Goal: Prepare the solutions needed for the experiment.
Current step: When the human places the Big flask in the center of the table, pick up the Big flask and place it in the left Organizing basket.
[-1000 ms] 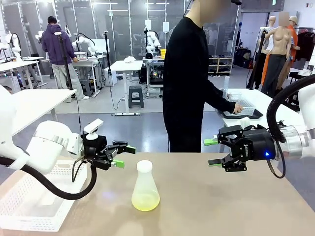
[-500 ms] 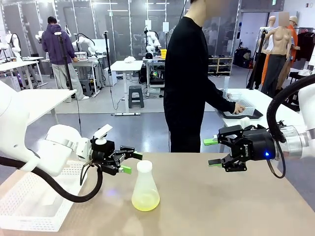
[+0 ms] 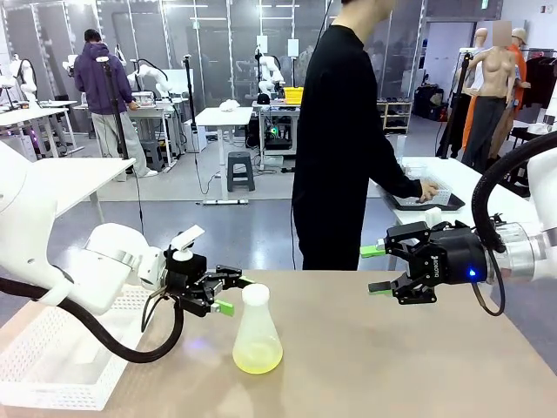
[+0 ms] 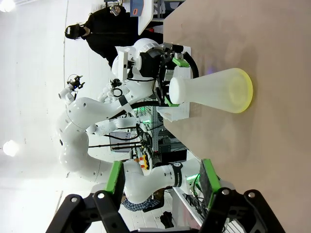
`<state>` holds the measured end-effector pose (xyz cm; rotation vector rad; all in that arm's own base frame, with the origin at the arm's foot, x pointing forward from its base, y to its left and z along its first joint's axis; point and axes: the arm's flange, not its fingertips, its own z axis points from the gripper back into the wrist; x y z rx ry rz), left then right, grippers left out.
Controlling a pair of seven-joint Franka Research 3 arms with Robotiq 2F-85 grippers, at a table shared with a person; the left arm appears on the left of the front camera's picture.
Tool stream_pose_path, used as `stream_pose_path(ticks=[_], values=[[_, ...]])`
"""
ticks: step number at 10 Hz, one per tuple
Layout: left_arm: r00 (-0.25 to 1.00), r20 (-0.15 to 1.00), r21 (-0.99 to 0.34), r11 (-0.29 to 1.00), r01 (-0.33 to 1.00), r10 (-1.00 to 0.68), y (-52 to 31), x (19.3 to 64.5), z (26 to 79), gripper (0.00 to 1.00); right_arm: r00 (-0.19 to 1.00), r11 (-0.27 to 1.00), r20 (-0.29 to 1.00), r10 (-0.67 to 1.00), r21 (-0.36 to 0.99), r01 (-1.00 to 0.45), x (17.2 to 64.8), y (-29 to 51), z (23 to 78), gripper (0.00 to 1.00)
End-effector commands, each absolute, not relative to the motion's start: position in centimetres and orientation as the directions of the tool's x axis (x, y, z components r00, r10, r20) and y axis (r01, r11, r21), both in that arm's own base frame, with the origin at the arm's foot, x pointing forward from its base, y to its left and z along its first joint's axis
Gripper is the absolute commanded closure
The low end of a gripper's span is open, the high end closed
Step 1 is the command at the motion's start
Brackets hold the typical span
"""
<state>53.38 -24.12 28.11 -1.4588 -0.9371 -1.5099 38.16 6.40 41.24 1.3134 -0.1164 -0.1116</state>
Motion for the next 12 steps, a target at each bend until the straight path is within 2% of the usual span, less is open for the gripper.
stream_pose_path(ticks=[1,8,12], values=[[-0.018,0.998,-0.005,-0.383,0.924,-0.057,-23.8,53.5,28.1,0.00,0.989,0.250,0.030,-0.148,0.968,0.008,38.2,6.5,41.1,0.22],[-0.007,0.997,-0.025,-0.388,0.921,-0.080,-25.9,52.5,26.4,0.00,0.989,0.250,0.030,-0.148,0.968,0.008,38.2,6.5,41.1,0.22],[-0.014,0.999,0.001,-0.408,0.913,-0.029,-29.1,51.5,25.1,0.00,0.989,0.250,0.030,-0.148,0.968,0.008,38.2,6.5,41.1,0.22]])
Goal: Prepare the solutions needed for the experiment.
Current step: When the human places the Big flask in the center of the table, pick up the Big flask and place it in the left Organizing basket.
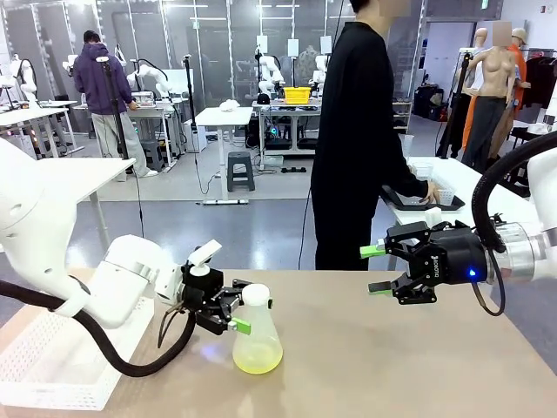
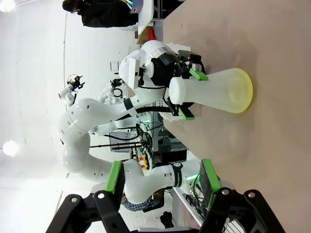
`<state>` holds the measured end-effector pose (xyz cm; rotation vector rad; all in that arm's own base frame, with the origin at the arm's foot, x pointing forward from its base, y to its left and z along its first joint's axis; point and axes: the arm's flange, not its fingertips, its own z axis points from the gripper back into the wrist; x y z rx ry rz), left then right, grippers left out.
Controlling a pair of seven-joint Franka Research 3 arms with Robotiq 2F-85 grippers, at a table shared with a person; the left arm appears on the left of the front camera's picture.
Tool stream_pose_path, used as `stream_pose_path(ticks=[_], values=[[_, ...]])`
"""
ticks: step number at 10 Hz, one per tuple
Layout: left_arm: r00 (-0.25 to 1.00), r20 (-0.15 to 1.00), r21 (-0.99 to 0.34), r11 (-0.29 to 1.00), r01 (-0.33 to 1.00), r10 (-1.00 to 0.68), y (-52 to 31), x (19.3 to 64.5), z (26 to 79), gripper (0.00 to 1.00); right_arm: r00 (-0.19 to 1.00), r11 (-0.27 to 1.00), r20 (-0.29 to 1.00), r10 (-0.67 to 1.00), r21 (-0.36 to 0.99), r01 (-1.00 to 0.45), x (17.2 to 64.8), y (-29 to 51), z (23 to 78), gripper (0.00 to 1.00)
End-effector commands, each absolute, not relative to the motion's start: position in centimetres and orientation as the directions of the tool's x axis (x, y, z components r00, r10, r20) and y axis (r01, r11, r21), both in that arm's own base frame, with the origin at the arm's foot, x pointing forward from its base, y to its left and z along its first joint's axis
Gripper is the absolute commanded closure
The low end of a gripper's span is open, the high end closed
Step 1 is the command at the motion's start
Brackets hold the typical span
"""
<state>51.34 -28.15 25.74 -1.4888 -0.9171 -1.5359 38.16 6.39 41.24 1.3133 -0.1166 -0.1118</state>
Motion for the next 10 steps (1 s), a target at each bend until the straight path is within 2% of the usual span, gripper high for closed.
stream_pose_path(ticks=[1,4,5,6,7,8,9,10], values=[[-0.011,1.000,0.006,-0.397,0.918,-0.011,-29.79,51.52,24.84,0.00,0.989,0.250,0.030,-0.148,0.968,0.008,38.22,6.52,41.14,0.22],[-0.010,1.000,0.018,-0.372,0.928,0.021,-30.23,52.07,24.44,0.00,0.989,0.250,0.030,-0.148,0.968,0.008,38.22,6.52,41.14,0.22],[-0.011,0.999,0.022,-0.366,0.930,0.032,-30.34,52.25,24.51,0.19,0.989,0.250,0.030,-0.148,0.968,0.008,38.22,6.52,41.14,0.22],[-0.011,1.000,0.014,-0.363,0.932,0.011,-30.32,52.39,24.48,0.20,0.989,0.250,0.030,-0.148,0.968,0.008,38.22,6.52,41.14,0.22],[-0.002,1.000,0.001,-0.360,0.933,-0.003,-30.28,52.39,24.48,0.39,0.989,0.250,0.030,-0.148,0.968,0.008,38.22,6.52,41.14,0.22],[0.001,1.000,-0.003,-0.359,0.933,-0.004,-30.13,52.34,24.47,0.40,0.989,0.250,0.030,-0.148,0.968,0.008,38.22,6.52,41.14,0.22],[0.003,1.000,-0.006,-0.361,0.932,-0.008,-29.95,52.32,24.53,0.59,0.989,0.250,0.030,-0.148,0.968,0.008,38.22,6.52,41.14,0.22],[0.004,1.000,-0.008,-0.360,0.933,-0.011,-29.91,52.36,24.69,0.60,0.989,0.250,0.030,-0.148,0.968,0.008,38.22,6.52,41.14,0.22]])
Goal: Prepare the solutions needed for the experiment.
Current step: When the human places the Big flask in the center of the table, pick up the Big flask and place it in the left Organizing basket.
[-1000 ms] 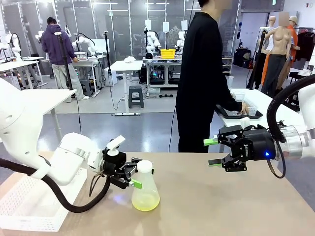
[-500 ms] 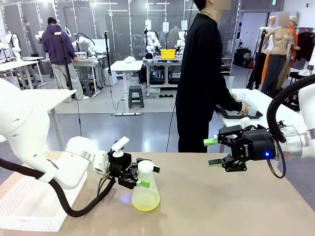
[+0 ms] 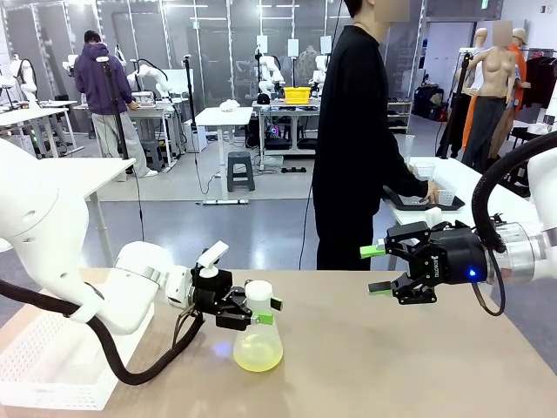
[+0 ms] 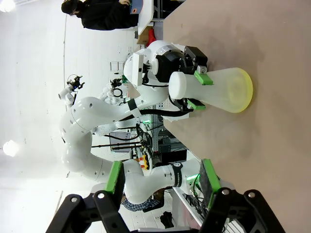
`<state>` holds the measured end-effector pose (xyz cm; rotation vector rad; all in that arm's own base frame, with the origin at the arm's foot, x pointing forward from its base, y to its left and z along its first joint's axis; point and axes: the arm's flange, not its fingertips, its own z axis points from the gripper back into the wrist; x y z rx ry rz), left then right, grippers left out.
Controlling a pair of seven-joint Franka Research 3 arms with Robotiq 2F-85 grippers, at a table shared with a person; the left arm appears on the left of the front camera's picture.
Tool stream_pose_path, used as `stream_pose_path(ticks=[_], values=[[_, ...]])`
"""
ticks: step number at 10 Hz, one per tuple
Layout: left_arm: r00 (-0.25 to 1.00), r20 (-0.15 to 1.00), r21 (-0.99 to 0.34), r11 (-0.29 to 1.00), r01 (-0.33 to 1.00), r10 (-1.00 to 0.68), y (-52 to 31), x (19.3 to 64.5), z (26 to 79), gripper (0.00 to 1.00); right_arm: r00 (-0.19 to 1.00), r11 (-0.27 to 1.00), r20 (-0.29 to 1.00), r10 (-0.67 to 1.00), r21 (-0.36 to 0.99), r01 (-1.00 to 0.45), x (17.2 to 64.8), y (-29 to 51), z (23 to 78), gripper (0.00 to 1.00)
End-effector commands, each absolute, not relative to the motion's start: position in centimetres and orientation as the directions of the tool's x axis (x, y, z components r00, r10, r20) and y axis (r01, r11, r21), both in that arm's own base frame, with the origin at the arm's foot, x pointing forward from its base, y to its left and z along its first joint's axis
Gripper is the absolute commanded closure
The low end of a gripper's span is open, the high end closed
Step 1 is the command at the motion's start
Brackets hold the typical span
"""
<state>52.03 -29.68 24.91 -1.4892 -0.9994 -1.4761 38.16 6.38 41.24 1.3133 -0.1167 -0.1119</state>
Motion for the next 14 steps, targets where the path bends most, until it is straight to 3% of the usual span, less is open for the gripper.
stream_pose_path(ticks=[1,2,3,9,14], values=[[0.008,1.000,-0.012,-0.360,0.933,-0.012,-29.7,52.4,24.7,0.79,0.989,0.250,0.030,-0.148,0.968,0.008,38.2,6.5,41.1,0.22],[0.006,1.000,-0.009,-0.346,0.938,-0.008,-29.5,52.4,24.8,0.80,0.989,0.250,0.030,-0.148,0.968,0.008,38.2,6.5,41.1,0.22],[0.009,1.000,-0.009,-0.335,0.942,-0.001,-29.6,52.2,25.1,0.99,0.989,0.250,0.030,-0.148,0.968,0.008,38.2,6.5,41.1,0.22],[-0.014,0.998,-0.011,-0.374,0.927,-0.064,-30.5,46.2,33.4,0.99,0.989,0.250,0.030,-0.148,0.968,0.008,38.2,6.5,41.1,0.22],[-0.104,0.990,0.060,-0.365,0.929,-0.100,-25.0,42.9,41.4,0.99,0.989,0.250,0.030,-0.148,0.968,0.008,38.2,6.5,41.1,0.22]])
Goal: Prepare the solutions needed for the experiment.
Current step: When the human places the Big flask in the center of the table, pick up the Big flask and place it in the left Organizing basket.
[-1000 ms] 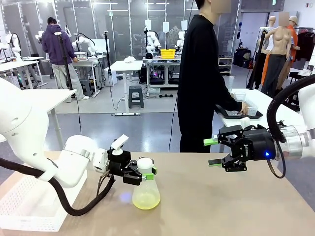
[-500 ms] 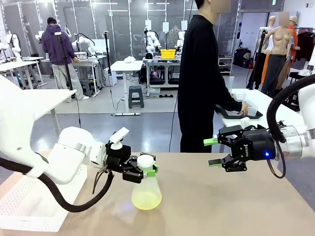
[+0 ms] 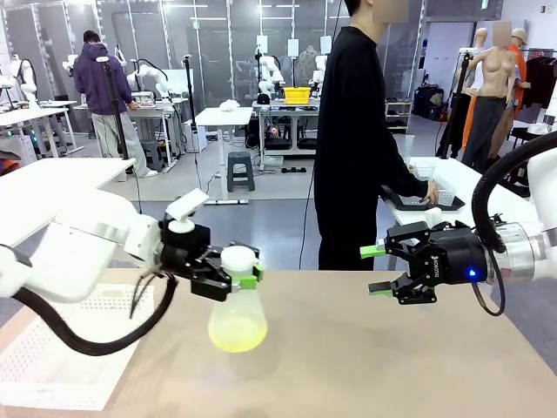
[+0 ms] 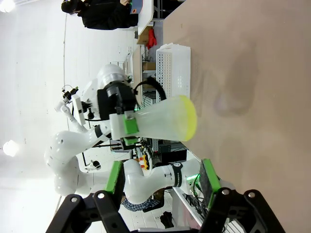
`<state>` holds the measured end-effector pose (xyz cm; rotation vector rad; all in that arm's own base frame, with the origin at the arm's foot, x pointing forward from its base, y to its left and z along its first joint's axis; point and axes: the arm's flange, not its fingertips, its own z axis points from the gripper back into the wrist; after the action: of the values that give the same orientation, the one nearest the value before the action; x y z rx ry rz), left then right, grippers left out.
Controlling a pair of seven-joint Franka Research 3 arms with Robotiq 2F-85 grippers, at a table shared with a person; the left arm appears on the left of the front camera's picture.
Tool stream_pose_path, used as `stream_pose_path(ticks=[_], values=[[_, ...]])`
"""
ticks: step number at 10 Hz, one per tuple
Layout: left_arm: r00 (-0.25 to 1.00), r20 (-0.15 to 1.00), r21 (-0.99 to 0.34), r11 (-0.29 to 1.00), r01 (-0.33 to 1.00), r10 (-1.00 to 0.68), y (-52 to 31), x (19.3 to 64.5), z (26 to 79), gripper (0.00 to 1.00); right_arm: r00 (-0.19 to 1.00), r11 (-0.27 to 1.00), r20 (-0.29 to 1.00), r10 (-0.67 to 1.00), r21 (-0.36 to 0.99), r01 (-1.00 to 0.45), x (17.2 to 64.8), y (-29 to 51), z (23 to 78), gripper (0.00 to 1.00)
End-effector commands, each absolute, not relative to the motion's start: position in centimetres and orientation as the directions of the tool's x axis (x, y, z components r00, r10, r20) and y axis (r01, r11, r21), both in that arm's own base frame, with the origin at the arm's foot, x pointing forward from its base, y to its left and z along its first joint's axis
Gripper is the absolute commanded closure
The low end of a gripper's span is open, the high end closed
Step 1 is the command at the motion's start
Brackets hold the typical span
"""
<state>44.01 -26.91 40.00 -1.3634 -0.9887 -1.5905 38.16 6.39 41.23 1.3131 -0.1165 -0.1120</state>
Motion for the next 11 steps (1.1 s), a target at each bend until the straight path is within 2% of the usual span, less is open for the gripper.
stream_pose_path(ticks=[1,5,6,7,11], values=[[-0.111,0.987,0.067,-0.341,0.938,-0.113,-23.2,42.6,42.3,0.99,0.989,0.250,0.030,-0.148,0.968,0.008,38.2,6.5,41.1,0.22],[-0.123,0.990,0.106,-0.207,0.973,-0.073,-12.0,42.8,45.0,0.99,0.989,0.250,0.030,-0.148,0.968,0.008,38.2,6.5,41.1,0.22],[-0.136,0.989,0.126,-0.141,0.982,-0.059,-8.7,42.9,45.4,0.99,0.989,0.250,0.030,-0.148,0.968,0.008,38.2,6.5,41.1,0.22],[-0.139,0.988,0.139,-0.003,0.990,-0.068,-5.2,43.2,45.6,0.99,0.989,0.250,0.030,-0.148,0.968,0.008,38.2,6.5,41.1,0.22],[-0.111,0.994,0.108,0.165,0.980,0.010,5.8,42.7,44.2,0.99,0.989,0.250,0.030,-0.148,0.968,0.008,38.2,6.5,41.1,0.22]])
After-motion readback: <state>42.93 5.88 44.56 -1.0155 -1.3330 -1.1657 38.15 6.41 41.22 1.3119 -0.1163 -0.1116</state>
